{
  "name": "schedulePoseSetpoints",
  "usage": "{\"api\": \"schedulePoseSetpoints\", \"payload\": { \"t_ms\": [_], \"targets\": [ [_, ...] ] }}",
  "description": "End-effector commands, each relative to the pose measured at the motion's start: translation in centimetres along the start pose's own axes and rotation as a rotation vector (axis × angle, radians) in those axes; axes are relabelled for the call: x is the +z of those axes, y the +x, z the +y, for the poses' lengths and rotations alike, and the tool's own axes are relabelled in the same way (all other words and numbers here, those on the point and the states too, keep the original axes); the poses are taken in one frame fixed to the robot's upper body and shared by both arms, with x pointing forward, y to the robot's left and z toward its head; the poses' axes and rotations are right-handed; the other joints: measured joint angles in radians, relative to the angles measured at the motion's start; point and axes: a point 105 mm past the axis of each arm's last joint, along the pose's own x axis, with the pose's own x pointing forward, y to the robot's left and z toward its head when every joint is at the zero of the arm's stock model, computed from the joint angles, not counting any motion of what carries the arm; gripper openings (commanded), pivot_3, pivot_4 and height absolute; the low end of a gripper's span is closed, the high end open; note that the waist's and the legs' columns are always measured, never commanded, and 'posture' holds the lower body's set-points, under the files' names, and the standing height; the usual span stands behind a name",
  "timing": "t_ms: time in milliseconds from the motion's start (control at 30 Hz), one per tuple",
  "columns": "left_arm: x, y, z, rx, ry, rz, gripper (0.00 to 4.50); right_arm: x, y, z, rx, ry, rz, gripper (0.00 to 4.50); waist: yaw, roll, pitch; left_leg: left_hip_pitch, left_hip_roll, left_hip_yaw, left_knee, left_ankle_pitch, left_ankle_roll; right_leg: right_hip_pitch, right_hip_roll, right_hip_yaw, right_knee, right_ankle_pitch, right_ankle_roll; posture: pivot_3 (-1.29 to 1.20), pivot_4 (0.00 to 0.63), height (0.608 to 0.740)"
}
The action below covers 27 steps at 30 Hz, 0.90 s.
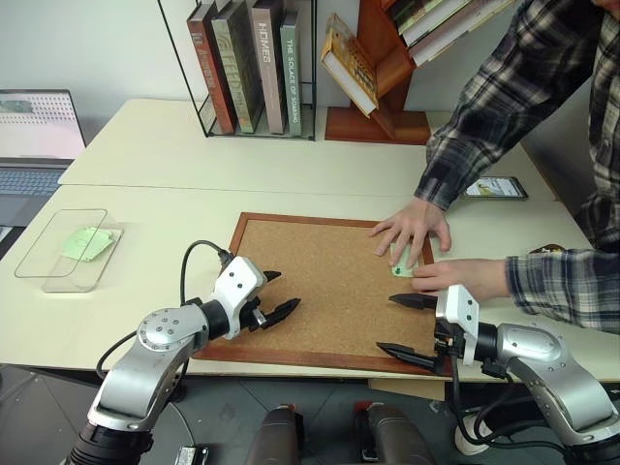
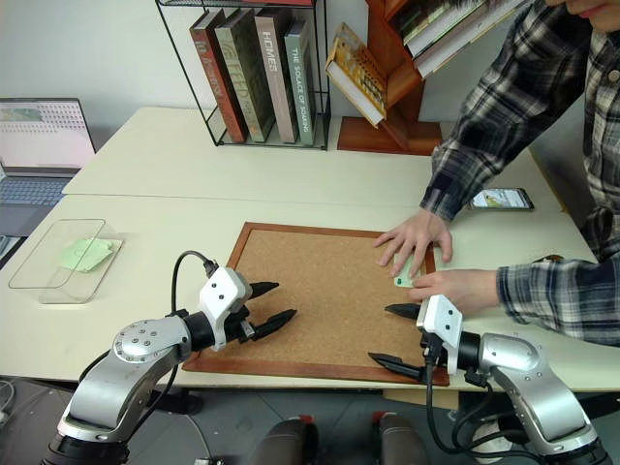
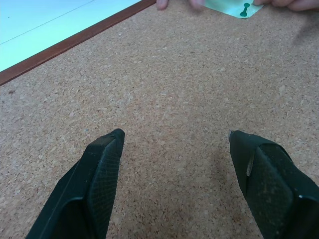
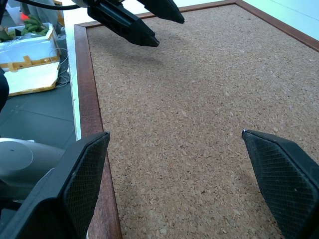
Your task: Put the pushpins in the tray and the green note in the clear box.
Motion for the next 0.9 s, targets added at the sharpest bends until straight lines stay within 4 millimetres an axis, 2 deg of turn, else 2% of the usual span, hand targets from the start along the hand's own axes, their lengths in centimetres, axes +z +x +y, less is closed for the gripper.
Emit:
{"api": "schedulePoseSetpoints", "payload": {
  "t_ms": [33, 267, 600, 900],
  "targets": [
    [1.4, -0.5, 0.1, -0.008, 0.020, -0.049, 3.55, 1.2, -0.7, -0.4, -0.010, -0.050, -0.033, 4.50, 0.000, 0.000, 0.000, 0.000, 0.000, 0.000, 0.000, 0.000, 0.000, 0.000, 0.000, 0.000, 0.000, 0.000, 0.000, 0.00, 0.150, 0.740],
    [1.4, -0.5, 0.2, 0.003, 0.008, -0.028, 3.55, 1.1, -0.5, 0.0, 0.000, -0.046, -0.036, 4.50, 0.000, 0.000, 0.000, 0.000, 0.000, 0.000, 0.000, 0.000, 0.000, 0.000, 0.000, 0.000, 0.000, 0.000, 0.000, 0.00, 0.150, 0.740],
    [2.1, -0.3, 1.5, 0.062, 0.002, -0.042, 3.55, 1.2, -0.4, 0.0, -0.001, -0.066, -0.040, 4.50, 0.000, 0.000, 0.000, 0.000, 0.000, 0.000, 0.000, 0.000, 0.000, 0.000, 0.000, 0.000, 0.000, 0.000, 0.000, 0.00, 0.150, 0.740],
    [3.6, 0.3, 0.6, 0.014, -0.008, -0.128, 3.55, 1.5, -0.3, 0.6, 0.010, -0.086, -0.066, 4.50, 0.000, 0.000, 0.000, 0.000, 0.000, 0.000, 0.000, 0.000, 0.000, 0.000, 0.000, 0.000, 0.000, 0.000, 0.000, 0.00, 0.150, 0.740]
  ]
}}
